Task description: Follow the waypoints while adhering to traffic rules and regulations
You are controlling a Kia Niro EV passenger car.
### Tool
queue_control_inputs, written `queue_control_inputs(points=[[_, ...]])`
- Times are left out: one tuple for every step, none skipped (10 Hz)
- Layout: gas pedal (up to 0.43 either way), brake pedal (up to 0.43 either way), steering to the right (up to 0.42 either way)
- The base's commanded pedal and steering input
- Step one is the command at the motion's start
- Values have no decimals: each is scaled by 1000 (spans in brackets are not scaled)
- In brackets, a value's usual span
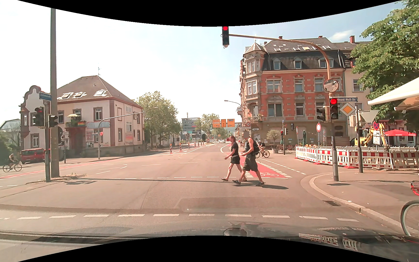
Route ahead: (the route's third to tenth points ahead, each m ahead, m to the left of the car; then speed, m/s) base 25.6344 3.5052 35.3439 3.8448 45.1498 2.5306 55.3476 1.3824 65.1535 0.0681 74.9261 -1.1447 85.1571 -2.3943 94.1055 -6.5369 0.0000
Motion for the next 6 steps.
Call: queue_control_inputs(points=[[0, 274, -12], [0, 268, -12], [0, 268, -12], [0, 268, -12], [0, 268, -12], [0, 268, -12]])
